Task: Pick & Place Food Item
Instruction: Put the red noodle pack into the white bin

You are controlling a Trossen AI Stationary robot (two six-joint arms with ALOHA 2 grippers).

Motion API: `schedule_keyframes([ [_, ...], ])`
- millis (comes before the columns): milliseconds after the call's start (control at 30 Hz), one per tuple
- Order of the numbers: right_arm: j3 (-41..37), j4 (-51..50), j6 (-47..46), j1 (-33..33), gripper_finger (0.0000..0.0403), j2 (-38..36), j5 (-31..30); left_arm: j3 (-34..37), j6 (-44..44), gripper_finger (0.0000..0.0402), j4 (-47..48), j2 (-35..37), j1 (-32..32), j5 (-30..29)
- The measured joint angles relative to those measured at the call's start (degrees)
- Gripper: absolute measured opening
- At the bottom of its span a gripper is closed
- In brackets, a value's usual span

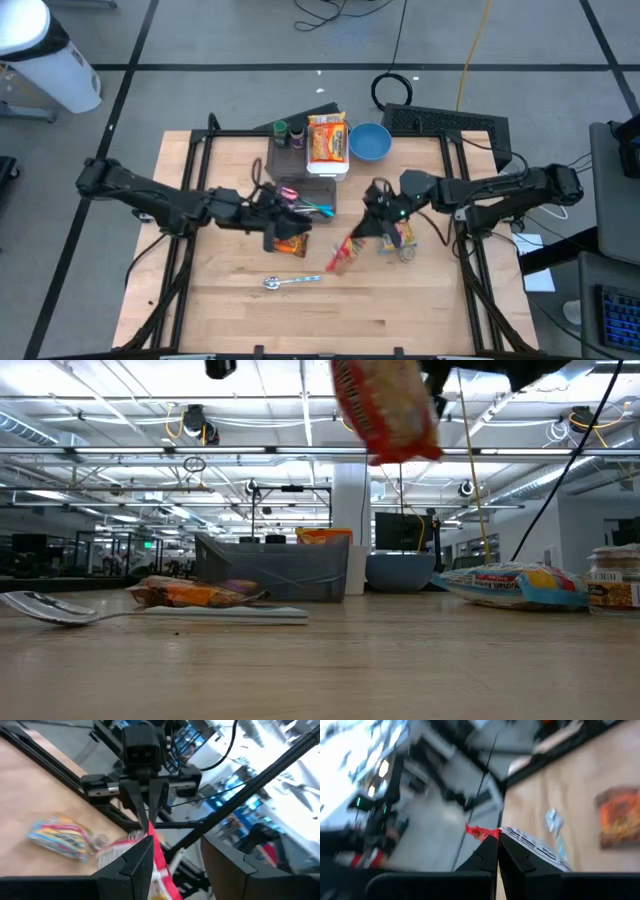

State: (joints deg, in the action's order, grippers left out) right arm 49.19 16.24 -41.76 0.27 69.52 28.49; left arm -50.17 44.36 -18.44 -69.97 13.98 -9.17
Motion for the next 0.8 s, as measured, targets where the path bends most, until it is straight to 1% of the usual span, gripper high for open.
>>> schedule_keyframes([
  [200,0.00,8.98,-3.81,-4.46,0.0000,0.00,-7.54,0.00,-7.04,0.0170,10.35,7.10,-1.65,-3.19],
  [267,0.03,11.18,-4.59,-5.87,0.0000,0.04,-9.61,0.00,-9.29,0.0170,12.55,8.42,-2.31,-4.31],
  [367,1.13,11.71,-5.11,-7.54,0.0000,0.04,-12.25,0.00,-11.69,0.0170,15.54,9.38,-3.61,-4.85],
  [467,2.83,11.68,-4.61,-8.60,0.0000,0.04,-13.69,0.00,-13.72,0.0170,17.15,9.41,-5.27,-4.89],
  [600,4.81,11.44,-4.08,-9.86,0.0000,0.04,-15.73,0.00,-17.03,0.0170,16.96,8.74,-6.92,-4.97],
  [733,5.55,11.35,-4.48,-11.22,0.0000,0.07,-16.93,0.00,-20.02,0.0170,16.78,8.76,-7.32,-5.07],
  [800,5.60,11.40,-5.59,-11.56,0.0000,0.07,-18.45,0.00,-21.43,0.0170,16.53,8.74,-7.25,-6.07],
])
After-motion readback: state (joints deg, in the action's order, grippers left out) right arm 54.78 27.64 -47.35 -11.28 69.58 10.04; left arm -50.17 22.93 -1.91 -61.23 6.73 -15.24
